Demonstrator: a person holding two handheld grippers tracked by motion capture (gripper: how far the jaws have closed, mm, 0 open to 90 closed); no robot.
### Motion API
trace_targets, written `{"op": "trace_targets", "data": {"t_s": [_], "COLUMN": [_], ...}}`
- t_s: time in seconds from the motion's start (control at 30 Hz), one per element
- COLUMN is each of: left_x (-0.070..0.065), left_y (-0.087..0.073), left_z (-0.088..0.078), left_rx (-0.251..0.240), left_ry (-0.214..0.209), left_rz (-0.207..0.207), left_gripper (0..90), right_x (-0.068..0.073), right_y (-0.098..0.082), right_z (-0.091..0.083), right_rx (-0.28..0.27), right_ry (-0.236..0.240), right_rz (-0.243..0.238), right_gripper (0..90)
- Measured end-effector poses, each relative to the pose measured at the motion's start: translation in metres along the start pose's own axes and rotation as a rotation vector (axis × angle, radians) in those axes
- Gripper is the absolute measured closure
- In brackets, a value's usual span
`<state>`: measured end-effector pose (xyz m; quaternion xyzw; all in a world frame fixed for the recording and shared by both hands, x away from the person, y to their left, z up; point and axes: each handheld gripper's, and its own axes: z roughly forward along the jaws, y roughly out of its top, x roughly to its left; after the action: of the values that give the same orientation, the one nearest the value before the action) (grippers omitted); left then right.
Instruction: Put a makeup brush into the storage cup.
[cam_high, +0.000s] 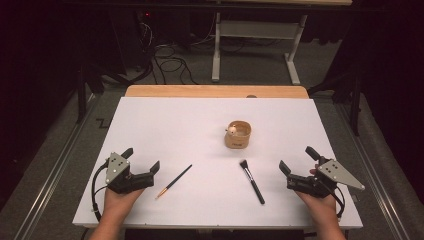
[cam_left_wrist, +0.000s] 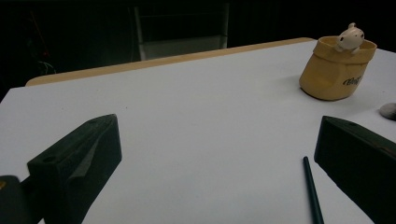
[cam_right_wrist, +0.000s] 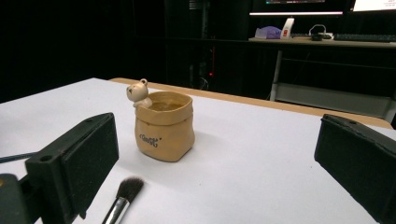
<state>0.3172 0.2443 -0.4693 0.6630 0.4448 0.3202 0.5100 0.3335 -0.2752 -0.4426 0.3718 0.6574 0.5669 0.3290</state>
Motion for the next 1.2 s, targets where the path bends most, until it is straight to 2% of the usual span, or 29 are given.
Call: {"op": "trace_targets", "data": {"t_s": [0.3, 0.47, 0.6, 0.9, 0.97, 1.2], "left_x": [0.000, 0.002, 0.006, 0.015, 0.019, 0.023], "left_y": [0.000, 0.000, 0.001, 0.002, 0.002, 0.001], "left_z": [0.000, 0.000, -0.001, -0.004, -0.005, -0.005], "left_rx": [0.008, 0.019, 0.031, 0.057, 0.071, 0.083], "left_ry": [0.009, 0.014, 0.014, 0.058, 0.056, 0.056], "left_rz": [0.019, 0.016, -0.018, -0.045, -0.072, -0.107], "left_gripper": [0.7, 0.7, 0.8, 1.1, 2.9, 3.5], "right_x": [-0.001, -0.001, -0.001, -0.002, -0.003, -0.003], "right_y": [-0.001, -0.002, -0.002, -0.003, -0.003, -0.004], "right_z": [0.001, 0.001, 0.001, 0.001, 0.001, 0.001], "right_rx": [0.005, 0.008, 0.009, 0.012, 0.012, 0.015], "right_ry": [0.005, 0.006, 0.010, 0.007, 0.008, 0.008], "right_rz": [0.015, 0.010, 0.006, 0.005, 0.006, 0.007], "right_gripper": [0.5, 0.5, 0.5, 0.5, 0.5, 0.5]}}
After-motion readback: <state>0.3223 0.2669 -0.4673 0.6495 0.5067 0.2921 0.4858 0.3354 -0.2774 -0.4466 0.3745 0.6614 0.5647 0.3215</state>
